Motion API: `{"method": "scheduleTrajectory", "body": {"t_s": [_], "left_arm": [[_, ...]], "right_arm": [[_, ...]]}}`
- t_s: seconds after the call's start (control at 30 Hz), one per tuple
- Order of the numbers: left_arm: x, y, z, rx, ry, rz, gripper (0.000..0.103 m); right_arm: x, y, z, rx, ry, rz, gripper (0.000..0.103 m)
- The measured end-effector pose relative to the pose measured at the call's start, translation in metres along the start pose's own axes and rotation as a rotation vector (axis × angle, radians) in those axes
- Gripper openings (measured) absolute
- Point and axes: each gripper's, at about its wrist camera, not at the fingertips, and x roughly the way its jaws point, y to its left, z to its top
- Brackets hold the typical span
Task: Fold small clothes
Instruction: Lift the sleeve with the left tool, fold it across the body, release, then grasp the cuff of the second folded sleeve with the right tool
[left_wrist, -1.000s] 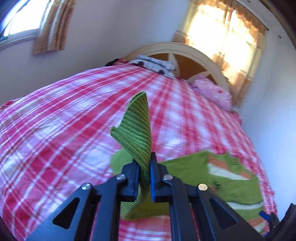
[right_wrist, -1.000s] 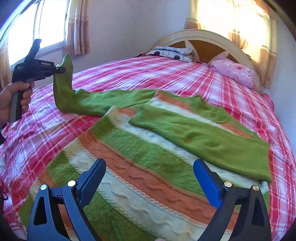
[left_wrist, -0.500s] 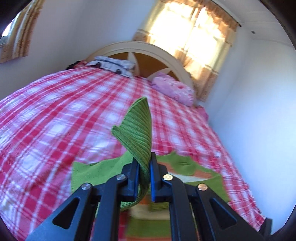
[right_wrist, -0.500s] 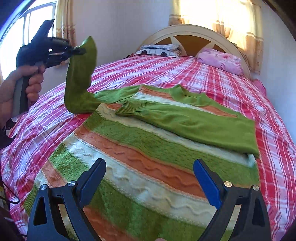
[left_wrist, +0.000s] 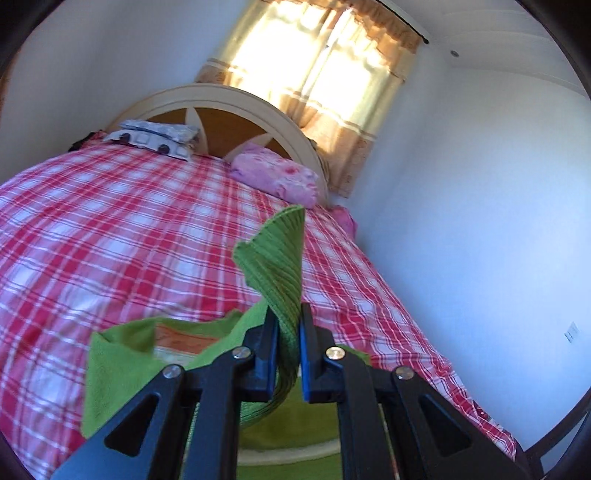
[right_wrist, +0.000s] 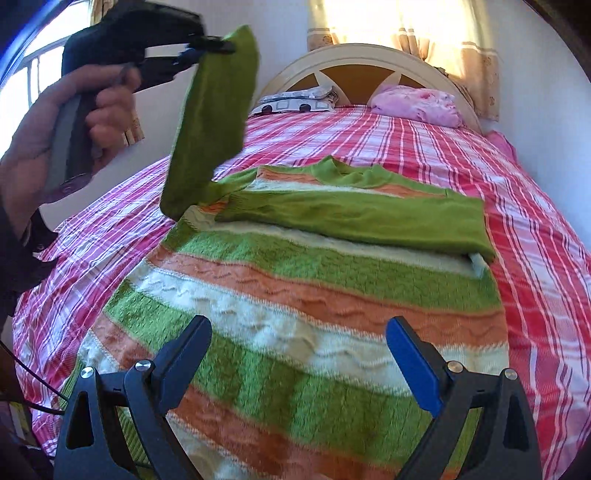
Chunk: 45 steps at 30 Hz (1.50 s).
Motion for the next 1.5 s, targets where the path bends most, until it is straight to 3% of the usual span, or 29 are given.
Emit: {"method": "scheduleTrajectory", "body": {"t_s": [0.23,0.6,0.7,0.77,0.87,1.03,1.17,1.3,1.4,1.5], "left_arm": [[0.050,-0.030,-0.034,0.013,0.101,-0.032,0.010],[0.106,-0.055,-0.080,0.089,0.248,-0.022,0.011],[0.105,-0.058,-0.085,0.123,0.279,-0.001,0.023],[0.094,-0.051,-0.085,0.164,0.269,0.006,0.042],[0.067,-0.030,-0.086,0.228,0.221,0.083,0.070],[0.015,0.041,-0.092,0.287,0.182,0.329,0.074],[-0.004,0.086,-0.105,0.287,0.194,0.480,0.077],[-0.004,0.115,-0.123,0.249,0.256,0.501,0.077],[0.004,0.127,-0.125,0.181,0.296,0.474,0.077],[0.009,0.137,-0.123,0.123,0.299,0.492,0.089]], "right_arm": [[-0.007,-0.010,-0.011,0.029,-0.004,-0.008,0.096],[0.004,-0.024,-0.023,0.095,0.033,0.002,0.096],[0.006,-0.029,-0.023,0.107,0.040,-0.002,0.096],[0.006,-0.031,-0.024,0.119,0.041,-0.002,0.096],[0.005,-0.034,-0.025,0.132,0.044,-0.001,0.096],[0.001,-0.037,-0.011,0.102,0.051,0.002,0.096],[-0.005,-0.060,0.023,0.182,0.018,0.037,0.096],[0.009,-0.084,0.060,0.245,0.004,0.012,0.095],[0.033,-0.098,0.079,0.271,0.039,0.005,0.080],[0.056,-0.107,0.088,0.278,0.082,-0.028,0.069]]}}
